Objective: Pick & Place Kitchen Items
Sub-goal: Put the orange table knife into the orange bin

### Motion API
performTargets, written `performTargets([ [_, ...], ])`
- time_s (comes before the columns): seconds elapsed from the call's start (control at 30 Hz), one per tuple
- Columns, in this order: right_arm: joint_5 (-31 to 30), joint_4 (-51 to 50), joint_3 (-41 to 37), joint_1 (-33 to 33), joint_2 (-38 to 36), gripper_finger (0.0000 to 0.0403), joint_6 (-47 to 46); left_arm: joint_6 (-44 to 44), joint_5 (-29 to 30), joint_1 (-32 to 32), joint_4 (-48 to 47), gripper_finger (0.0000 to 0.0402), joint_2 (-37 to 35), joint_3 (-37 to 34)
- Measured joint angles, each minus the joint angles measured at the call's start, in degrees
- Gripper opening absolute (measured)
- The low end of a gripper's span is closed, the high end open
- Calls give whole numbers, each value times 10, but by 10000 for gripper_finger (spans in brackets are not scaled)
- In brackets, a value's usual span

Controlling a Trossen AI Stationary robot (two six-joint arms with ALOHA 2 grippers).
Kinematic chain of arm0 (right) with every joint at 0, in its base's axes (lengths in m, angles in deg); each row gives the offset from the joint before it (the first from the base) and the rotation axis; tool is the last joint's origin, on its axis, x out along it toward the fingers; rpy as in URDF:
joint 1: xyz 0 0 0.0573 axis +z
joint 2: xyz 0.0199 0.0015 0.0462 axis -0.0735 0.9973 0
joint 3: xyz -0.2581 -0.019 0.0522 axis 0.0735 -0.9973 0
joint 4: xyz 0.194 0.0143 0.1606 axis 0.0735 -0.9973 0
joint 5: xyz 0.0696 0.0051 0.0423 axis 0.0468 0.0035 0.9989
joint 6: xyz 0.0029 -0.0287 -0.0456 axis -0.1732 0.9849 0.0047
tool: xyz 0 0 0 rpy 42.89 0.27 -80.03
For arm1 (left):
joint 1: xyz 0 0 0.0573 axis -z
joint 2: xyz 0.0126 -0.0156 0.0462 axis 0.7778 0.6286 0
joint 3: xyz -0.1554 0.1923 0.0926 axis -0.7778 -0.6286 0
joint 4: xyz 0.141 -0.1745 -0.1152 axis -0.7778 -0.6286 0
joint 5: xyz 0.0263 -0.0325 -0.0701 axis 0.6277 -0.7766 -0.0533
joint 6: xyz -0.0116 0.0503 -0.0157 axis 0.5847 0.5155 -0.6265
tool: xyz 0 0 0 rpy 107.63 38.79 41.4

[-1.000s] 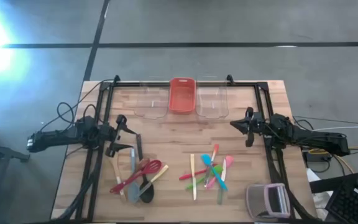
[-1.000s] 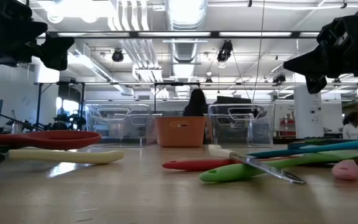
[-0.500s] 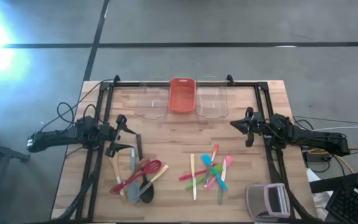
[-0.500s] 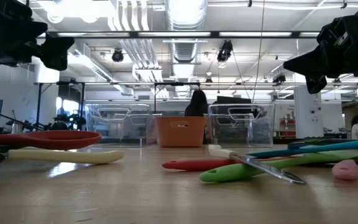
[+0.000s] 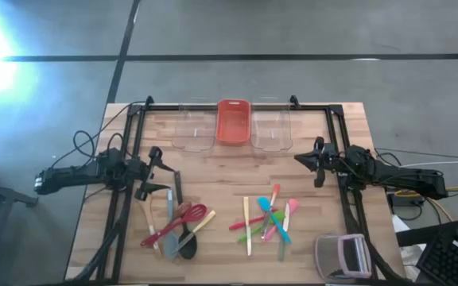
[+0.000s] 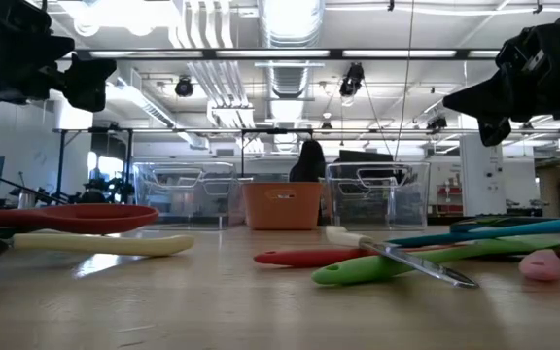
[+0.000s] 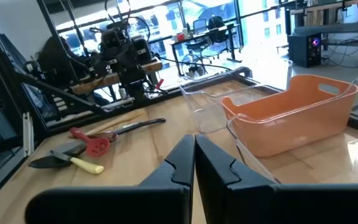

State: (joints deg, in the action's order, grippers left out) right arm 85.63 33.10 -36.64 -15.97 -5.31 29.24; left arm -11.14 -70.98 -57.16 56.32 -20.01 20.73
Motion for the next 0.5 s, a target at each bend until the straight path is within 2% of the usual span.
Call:
performTargets([
  [0.23, -8, 37, 0, 0, 0, 8, 77, 9, 85, 0, 60, 273, 2, 0],
  [0.5, -21, 194, 0, 0, 0, 8, 65, -5, 88, 0, 77, 273, 4, 0],
])
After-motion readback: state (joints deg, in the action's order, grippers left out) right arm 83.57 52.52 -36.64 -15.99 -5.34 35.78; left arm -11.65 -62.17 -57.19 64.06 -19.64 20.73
